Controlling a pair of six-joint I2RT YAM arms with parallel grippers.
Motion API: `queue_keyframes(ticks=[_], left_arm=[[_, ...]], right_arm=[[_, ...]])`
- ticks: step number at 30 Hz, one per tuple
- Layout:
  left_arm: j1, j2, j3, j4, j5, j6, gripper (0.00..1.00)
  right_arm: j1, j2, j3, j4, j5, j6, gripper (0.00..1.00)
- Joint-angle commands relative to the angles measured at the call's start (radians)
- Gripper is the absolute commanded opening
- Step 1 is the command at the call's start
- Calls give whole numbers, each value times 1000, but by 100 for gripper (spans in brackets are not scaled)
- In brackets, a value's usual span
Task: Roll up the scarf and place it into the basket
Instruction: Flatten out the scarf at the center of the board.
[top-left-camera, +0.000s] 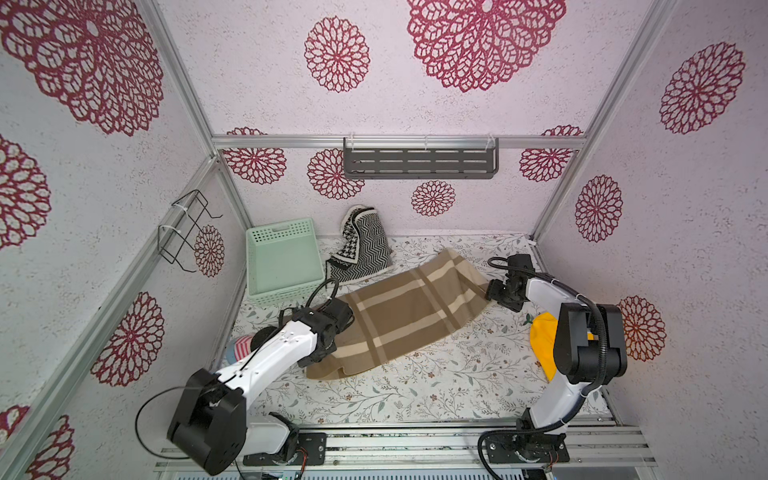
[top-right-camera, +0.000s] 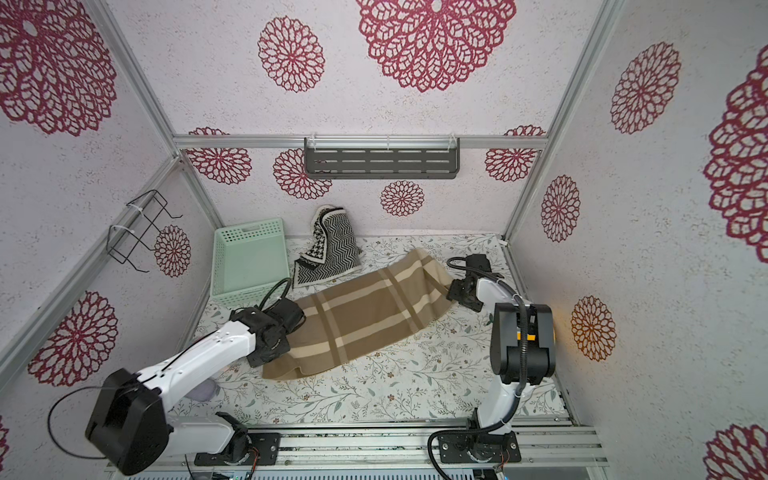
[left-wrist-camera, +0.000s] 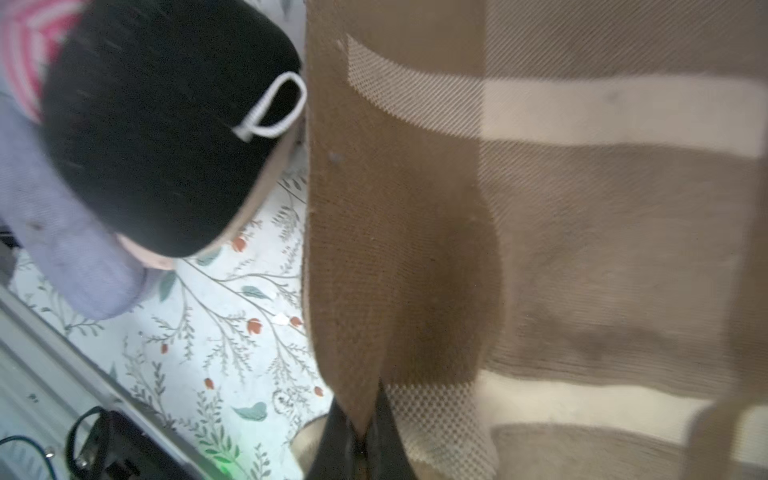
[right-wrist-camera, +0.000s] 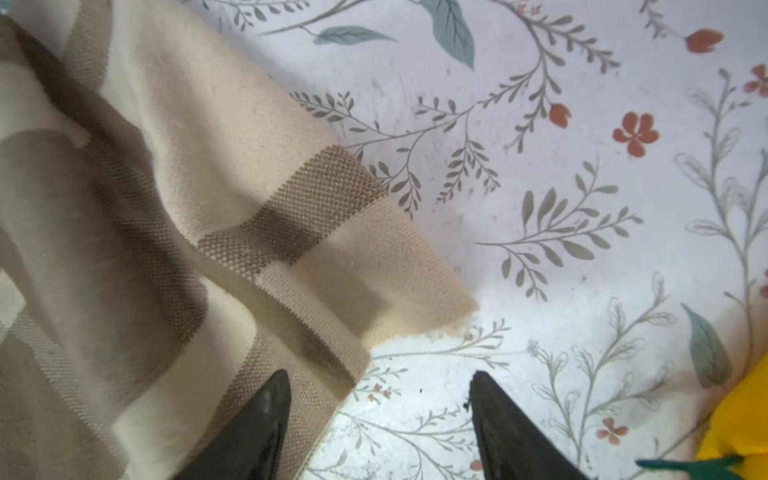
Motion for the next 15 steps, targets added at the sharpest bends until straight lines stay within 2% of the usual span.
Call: queue_keyframes(ticks=[1, 8, 11, 15], left_arm=[[25, -47, 17, -80, -98, -20, 0], [52, -78, 72, -116, -142, 5, 0], [56, -92, 113, -149, -173, 17, 0], [73, -124, 172, -181, -208, 39, 0]], right_arm=[[-6, -26, -4, -10, 1, -13, 70], [-18, 56, 62, -25, 64, -44, 71], [-23, 81, 85, -30, 100, -47, 74], [-33, 129, 96, -9, 71, -48, 75]])
